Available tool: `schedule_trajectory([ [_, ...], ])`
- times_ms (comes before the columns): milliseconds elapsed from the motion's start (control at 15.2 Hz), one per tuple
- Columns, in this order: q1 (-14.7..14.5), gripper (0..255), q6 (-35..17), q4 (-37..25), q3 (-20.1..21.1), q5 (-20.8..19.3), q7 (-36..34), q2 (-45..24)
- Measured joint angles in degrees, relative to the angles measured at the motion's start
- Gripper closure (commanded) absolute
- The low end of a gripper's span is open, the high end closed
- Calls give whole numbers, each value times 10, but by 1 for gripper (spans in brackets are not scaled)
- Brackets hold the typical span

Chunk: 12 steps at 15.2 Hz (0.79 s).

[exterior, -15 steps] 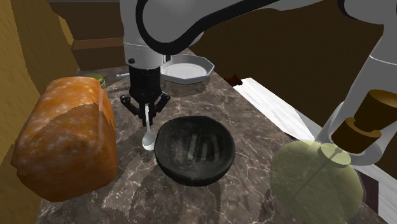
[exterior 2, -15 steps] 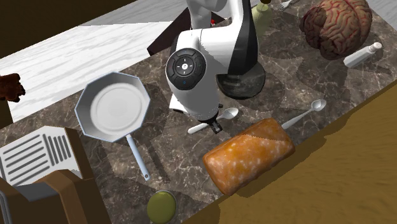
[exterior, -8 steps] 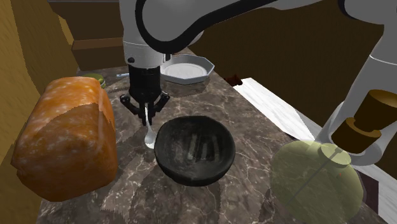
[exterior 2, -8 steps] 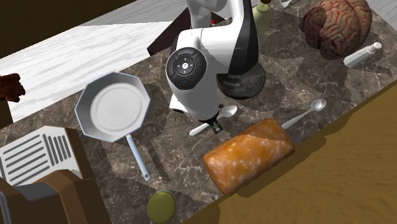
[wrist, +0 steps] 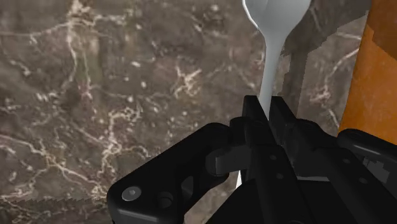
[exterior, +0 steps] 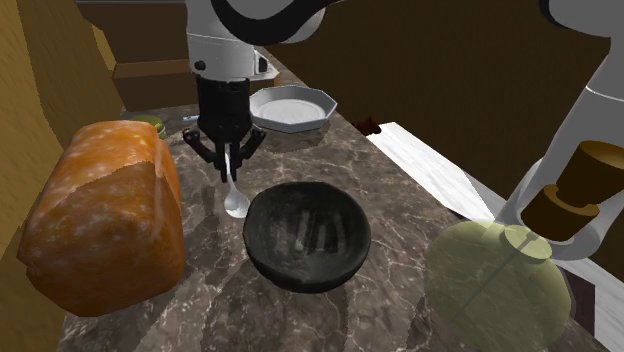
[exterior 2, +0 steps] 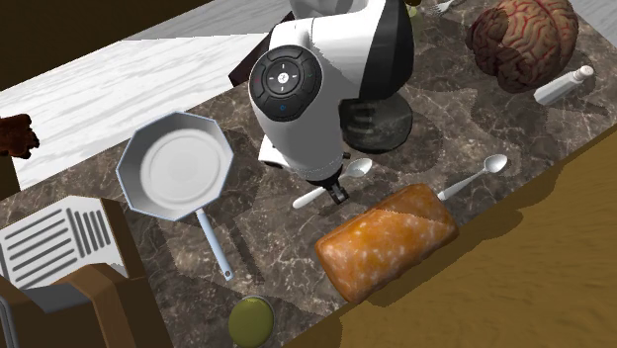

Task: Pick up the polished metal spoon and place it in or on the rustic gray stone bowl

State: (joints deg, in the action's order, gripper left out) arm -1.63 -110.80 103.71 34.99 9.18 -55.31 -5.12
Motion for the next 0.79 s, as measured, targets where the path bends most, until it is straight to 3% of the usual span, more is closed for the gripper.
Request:
schedule_trajectory([
  [792,-1,255,91,-92,1,-4,-17,1],
])
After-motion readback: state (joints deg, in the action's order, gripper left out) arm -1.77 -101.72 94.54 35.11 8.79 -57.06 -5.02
